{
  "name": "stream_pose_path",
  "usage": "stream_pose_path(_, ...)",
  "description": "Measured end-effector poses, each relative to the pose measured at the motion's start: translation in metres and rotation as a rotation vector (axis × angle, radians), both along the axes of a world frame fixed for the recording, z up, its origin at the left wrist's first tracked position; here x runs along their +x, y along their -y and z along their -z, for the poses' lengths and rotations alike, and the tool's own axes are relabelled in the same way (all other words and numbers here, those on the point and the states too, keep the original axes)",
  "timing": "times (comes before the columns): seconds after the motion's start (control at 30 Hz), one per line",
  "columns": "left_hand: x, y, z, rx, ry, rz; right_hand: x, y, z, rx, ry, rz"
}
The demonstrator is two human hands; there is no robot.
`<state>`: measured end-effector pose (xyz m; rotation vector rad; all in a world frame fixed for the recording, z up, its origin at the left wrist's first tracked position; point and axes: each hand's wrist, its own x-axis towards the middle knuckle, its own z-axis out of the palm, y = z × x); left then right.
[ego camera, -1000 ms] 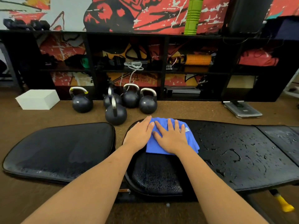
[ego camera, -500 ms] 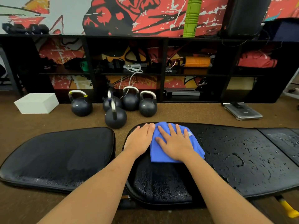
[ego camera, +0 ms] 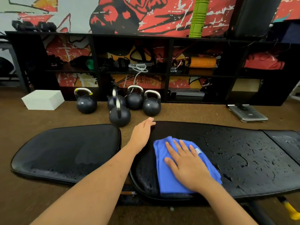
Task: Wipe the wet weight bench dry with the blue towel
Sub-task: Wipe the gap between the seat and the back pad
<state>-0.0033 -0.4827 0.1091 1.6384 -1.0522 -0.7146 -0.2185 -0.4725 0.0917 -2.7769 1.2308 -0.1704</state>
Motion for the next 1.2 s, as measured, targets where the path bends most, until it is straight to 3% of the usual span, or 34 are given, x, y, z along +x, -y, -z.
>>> stream_pose_path(0.13,0.002,-0.004,-0.006,-0.076,-0.191,-0.006,0.058,0.073,-0.005,0.064,-0.039,0.130)
stream_pose_path(0.23,0.013,-0.005,-0.015,-0.125,-0.461,-0.037,0.099,0.067,-0.008,0.075,-0.017,0.126)
stream_pose_path(0.3,0.026,-0.007,-0.019,-0.134,-0.520,-0.051,0.107,0.037,-0.006,0.067,0.011,0.054)
stream_pose_path(0.47,0.043,-0.002,-0.009,0.028,-0.252,-0.089,0.050,-0.059,-0.004,0.009,0.016,-0.267)
stream_pose_path(0.53,0.037,0.000,-0.001,0.071,-0.134,-0.076,0.016,-0.067,-0.002,-0.093,0.021,-0.187)
stream_pose_path(0.67,0.021,-0.016,0.000,-0.028,-0.100,-0.126,-0.012,-0.008,-0.004,0.007,-0.027,-0.122)
stream_pose_path(0.8,0.012,-0.016,0.002,-0.057,0.054,-0.185,0.032,0.067,-0.010,0.059,-0.066,0.129)
stream_pose_path(0.87,0.009,-0.017,0.002,-0.082,0.043,-0.200,0.064,0.075,-0.010,0.091,-0.051,0.172)
stream_pose_path(1.03,0.013,-0.018,-0.001,-0.063,-0.023,-0.186,0.075,0.000,-0.007,0.038,0.029,-0.023)
stream_pose_path(1.2,0.007,-0.015,0.005,0.080,0.398,-0.057,0.024,-0.040,-0.010,0.089,0.027,-0.095)
